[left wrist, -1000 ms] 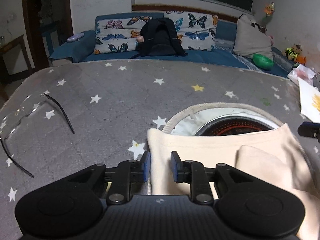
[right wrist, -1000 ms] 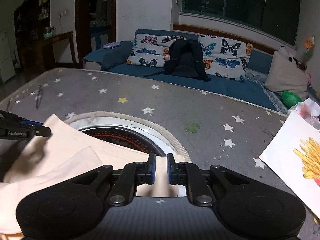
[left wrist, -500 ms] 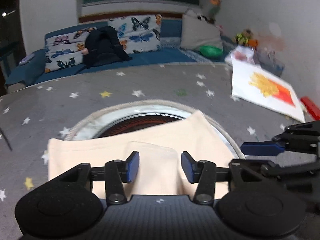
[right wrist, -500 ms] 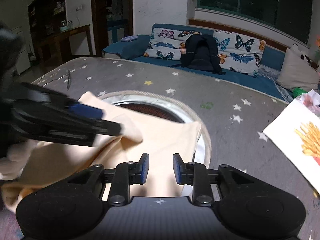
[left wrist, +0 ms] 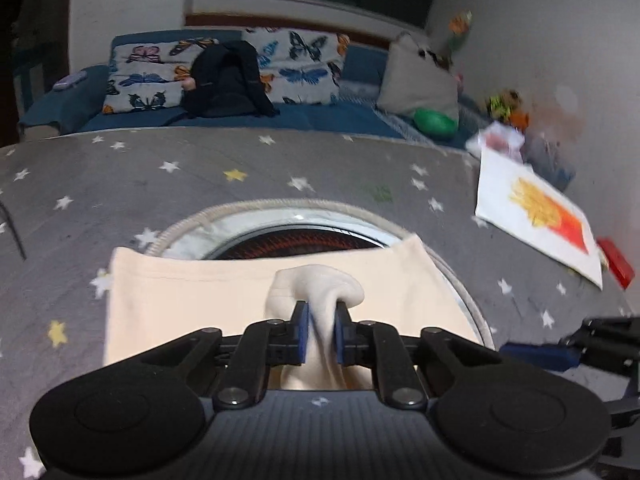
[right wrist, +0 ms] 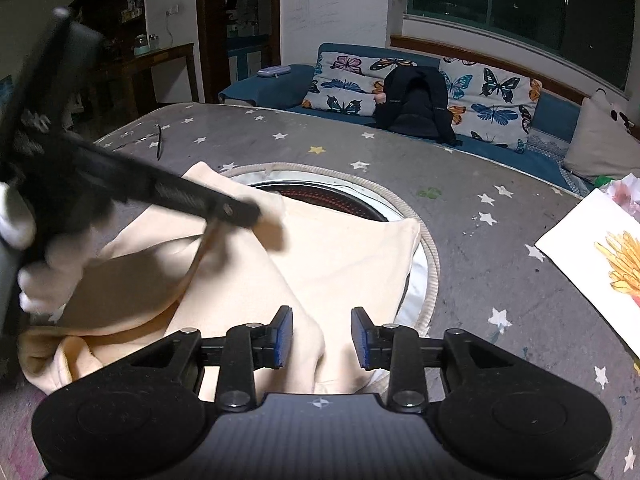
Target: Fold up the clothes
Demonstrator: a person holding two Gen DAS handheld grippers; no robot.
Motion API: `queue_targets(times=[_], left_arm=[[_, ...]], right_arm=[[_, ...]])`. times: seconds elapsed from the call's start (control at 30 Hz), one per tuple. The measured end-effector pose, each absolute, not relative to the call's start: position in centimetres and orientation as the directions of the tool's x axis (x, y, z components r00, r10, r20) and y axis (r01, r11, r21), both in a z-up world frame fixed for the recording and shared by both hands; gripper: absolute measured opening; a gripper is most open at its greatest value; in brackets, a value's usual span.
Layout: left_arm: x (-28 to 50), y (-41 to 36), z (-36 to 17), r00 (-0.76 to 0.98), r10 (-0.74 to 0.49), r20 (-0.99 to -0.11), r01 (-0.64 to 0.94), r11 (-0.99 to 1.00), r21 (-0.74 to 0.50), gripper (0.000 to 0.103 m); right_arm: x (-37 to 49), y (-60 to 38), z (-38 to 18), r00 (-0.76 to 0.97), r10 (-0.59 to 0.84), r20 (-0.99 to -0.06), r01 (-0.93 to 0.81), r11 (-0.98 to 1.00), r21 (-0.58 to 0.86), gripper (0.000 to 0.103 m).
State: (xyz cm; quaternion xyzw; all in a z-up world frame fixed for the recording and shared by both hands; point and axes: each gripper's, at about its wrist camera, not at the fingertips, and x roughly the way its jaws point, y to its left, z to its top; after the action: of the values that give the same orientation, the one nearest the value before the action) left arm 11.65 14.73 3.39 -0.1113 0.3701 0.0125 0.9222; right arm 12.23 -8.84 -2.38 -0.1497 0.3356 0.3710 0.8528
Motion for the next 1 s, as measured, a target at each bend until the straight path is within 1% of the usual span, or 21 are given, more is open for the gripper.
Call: queue_targets(times=[0.27, 0.47, 0.57, 0.6, 0.63, 0.73, 0.8, 0.83, 0.87, 1.0], left_arm=[[9.9, 17.3, 4.1, 0.752, -0.071, -0.655, -0.145, 0.952, -0.27, 0.012], [9.7, 18.7, 2.8, 0.73, -0.047, -0.682, -0.206, 0.936, -0.285, 0.012], [9.9, 18.9, 2.4, 0.728, -0.071, -0.682, -0.204, 0.927, -0.315, 0.012], [10.0, 18.9, 2.3, 0.728, -0.081, -0.681, -0.202, 0.924, -0.326, 0.013], [10.1, 19.0, 2.2, 0.728, -0.091, -0.68, -0.199, 0.92, -0.337, 0.018], [10.4, 19.1, 1.9, 0.727, -0.116, -0.677, -0.197, 0.908, -0.368, 0.018], [10.6, 19.3, 1.6, 0.729, -0.123, -0.673, -0.208, 0.897, -0.389, 0.014], [10.6, 19.4, 1.4, 0.733, -0.126, -0.669, -0.211, 0.892, -0.399, 0.006], [10.5, 19.5, 1.3, 0.738, -0.127, -0.663, -0.213, 0.889, -0.406, 0.004], [9.2, 20.1, 2.1, 0.768, -0.112, -0.63, -0.224, 0.875, -0.429, 0.002]], right_arm=[[11.1, -7.8, -2.4, 0.49, 0.541, -0.684, -0.747, 0.665, -0.009, 0.039], [10.3, -7.4, -3.9, 0.466, 0.52, -0.716, -0.767, 0.64, -0.034, 0.04], [10.1, -7.3, -3.7, 0.465, 0.528, -0.71, -0.772, 0.635, -0.034, 0.04], [10.1, -7.3, -3.5, 0.464, 0.535, -0.706, -0.773, 0.633, -0.029, 0.04], [10.2, -7.2, -3.3, 0.467, 0.541, -0.7, -0.773, 0.634, -0.026, 0.041], [10.4, -6.8, -2.7, 0.473, 0.559, -0.681, -0.772, 0.635, -0.015, 0.041], [10.5, -6.6, -2.5, 0.472, 0.566, -0.676, -0.775, 0.632, -0.011, 0.041], [10.5, -6.4, -2.4, 0.471, 0.57, -0.673, -0.776, 0.631, -0.009, 0.041], [10.5, -6.3, -2.4, 0.47, 0.573, -0.671, -0.777, 0.629, -0.007, 0.041], [10.2, -6.1, -2.5, 0.463, 0.575, -0.675, -0.781, 0.625, -0.003, 0.041]])
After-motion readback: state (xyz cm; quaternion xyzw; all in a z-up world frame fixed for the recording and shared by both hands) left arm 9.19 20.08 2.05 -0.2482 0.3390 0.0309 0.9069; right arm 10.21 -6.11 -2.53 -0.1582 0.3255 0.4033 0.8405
